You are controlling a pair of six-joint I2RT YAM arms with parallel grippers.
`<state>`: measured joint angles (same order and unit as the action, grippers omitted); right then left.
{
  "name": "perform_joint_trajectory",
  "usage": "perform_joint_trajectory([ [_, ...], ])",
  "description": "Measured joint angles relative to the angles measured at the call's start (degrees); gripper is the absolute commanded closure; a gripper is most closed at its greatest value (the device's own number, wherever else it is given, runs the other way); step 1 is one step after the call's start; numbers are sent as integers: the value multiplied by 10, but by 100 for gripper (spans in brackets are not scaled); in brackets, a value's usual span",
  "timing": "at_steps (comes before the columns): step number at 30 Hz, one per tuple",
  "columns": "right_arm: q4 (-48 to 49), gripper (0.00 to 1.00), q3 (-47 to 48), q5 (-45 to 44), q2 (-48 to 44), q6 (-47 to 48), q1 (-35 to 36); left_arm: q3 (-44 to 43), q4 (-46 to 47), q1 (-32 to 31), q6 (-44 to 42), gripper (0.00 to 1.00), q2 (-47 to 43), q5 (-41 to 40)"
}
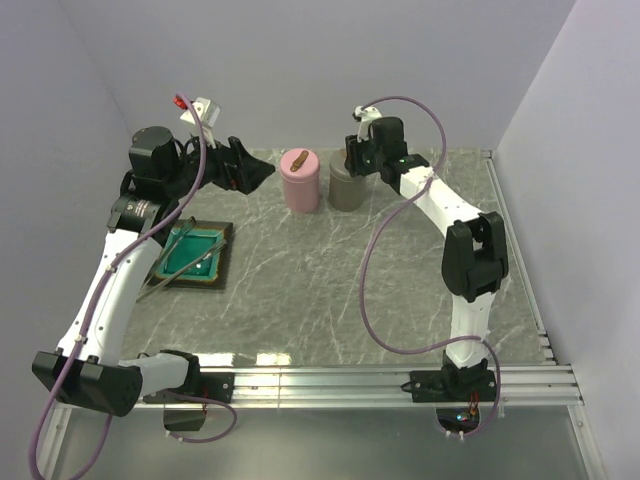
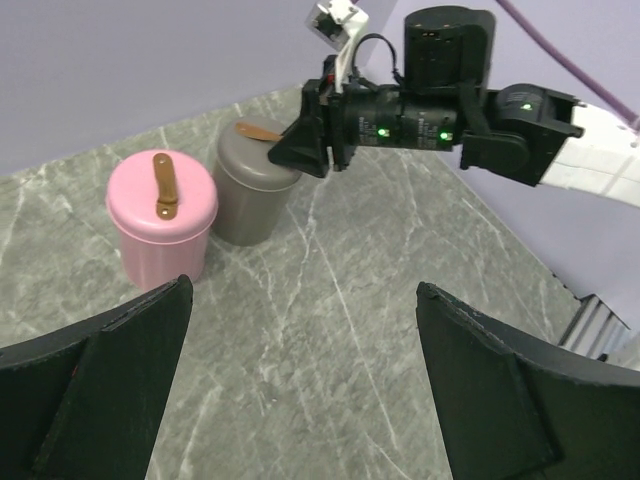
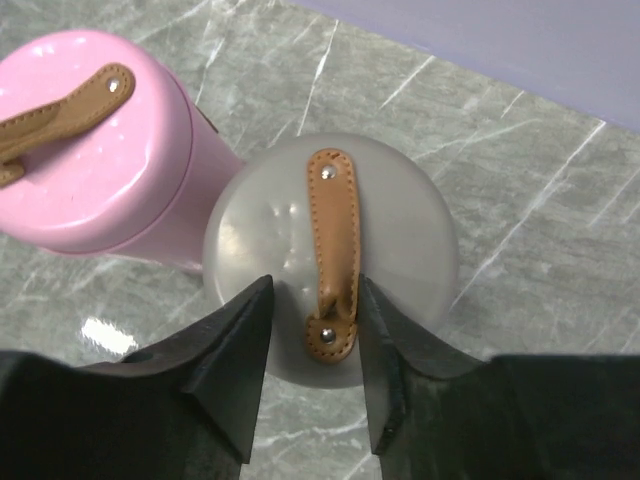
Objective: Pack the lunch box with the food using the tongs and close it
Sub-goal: Move the lunch box
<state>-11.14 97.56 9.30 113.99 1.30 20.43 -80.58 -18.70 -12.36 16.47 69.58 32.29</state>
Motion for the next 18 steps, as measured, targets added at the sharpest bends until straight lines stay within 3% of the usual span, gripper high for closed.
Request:
perform_joint_trajectory([
  [5, -32, 38, 15, -2, -3, 3, 1, 6, -5, 8, -10, 1, -1, -13],
  [12, -56, 33, 43, -2, -17, 2, 1, 23, -41, 21, -13, 1, 1, -37],
  [16, -68, 24, 42, -1, -62, 5, 1, -30, -110, 28, -33, 1, 41, -55],
  [18, -73, 14, 32, 2, -103, 9, 1, -58, -146, 32, -54, 1, 68, -55],
])
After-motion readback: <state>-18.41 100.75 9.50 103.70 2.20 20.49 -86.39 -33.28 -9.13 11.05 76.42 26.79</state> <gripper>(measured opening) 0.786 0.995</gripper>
